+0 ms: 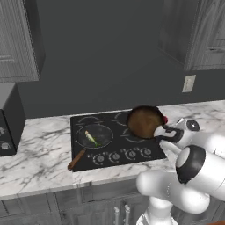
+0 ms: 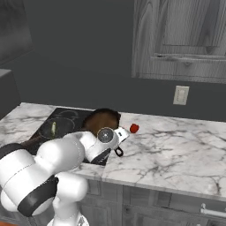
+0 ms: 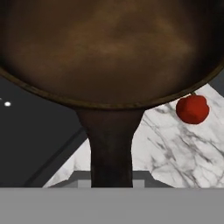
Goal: Place both pans onto different burners. Then place the bell pepper and the fish on different pans.
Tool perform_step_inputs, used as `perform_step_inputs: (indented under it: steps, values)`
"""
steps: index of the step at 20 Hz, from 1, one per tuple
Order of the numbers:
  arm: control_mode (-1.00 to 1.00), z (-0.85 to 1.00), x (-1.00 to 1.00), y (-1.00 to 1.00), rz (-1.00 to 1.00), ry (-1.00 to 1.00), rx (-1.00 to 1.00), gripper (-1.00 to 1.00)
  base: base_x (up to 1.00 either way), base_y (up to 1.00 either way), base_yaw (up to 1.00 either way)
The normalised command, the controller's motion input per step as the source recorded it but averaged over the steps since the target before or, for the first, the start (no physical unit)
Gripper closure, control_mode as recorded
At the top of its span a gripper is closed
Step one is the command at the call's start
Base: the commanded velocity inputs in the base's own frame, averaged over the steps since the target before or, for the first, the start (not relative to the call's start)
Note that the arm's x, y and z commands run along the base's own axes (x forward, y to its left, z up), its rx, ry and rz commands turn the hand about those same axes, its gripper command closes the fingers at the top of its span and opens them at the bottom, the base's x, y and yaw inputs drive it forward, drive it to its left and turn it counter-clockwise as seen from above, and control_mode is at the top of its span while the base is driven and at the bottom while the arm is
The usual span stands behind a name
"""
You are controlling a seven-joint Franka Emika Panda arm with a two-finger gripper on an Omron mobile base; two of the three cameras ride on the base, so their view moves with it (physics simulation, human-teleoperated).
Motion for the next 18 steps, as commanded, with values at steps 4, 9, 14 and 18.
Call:
perform_step_inputs:
  steps: [4, 9, 14, 18]
  values:
    - [-1.0, -0.09, 0.0, 0.31, 0.0, 0.14, -0.2, 1.0, 0.0, 0.0, 0.0]
    - [-1.0, -0.11, 0.0, 0.23, 0.0, 0.13, -0.18, 1.0, 0.0, 0.0, 0.0]
    - [-1.0, -0.28, 0.0, 0.09, 0.01, 0.12, -0.19, 1.0, 0.0, 0.0, 0.0]
    - [-1.0, -0.38, 0.17, 0.06, 0.0, 0.12, -0.15, 1.0, 0.0, 0.0, 0.0]
